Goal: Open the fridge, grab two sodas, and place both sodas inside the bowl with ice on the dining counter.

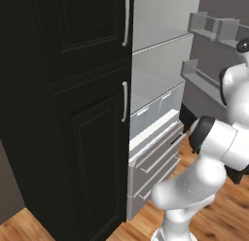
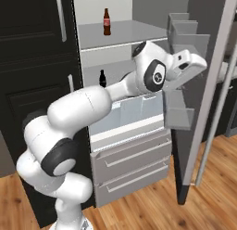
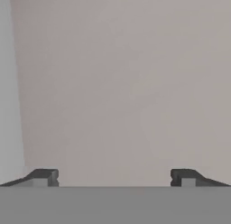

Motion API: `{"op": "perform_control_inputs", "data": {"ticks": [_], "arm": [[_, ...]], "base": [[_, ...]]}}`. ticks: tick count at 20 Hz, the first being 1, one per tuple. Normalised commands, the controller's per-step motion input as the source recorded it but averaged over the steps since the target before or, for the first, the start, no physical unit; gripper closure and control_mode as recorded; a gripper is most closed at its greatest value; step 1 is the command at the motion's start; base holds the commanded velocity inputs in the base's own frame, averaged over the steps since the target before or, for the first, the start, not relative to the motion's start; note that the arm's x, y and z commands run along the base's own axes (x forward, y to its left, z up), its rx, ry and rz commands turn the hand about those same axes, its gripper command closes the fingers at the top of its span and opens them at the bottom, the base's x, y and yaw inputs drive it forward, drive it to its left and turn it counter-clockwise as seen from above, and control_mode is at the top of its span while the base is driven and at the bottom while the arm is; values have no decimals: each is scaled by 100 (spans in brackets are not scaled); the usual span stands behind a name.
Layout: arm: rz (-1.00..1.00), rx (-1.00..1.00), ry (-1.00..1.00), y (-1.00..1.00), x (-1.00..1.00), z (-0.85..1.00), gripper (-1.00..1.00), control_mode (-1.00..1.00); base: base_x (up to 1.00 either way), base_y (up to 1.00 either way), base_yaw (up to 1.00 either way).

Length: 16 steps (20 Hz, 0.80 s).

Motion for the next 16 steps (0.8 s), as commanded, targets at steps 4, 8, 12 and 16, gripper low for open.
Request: {"op": "perform_control_inputs", "data": {"ticks": [4,8,12,16], "arm": [[-2,11,-12,-95,-10,0,-100,-100],[0,9,-31,-19,-87,-9,-100,-100],[6,5,-23,55,-99,-35,-100,-100],[11,1,-20,98,-82,-49,-100,-100]], "base": [[0,0,0],[0,0,0],[0,0,0],[0,0,0]]}}
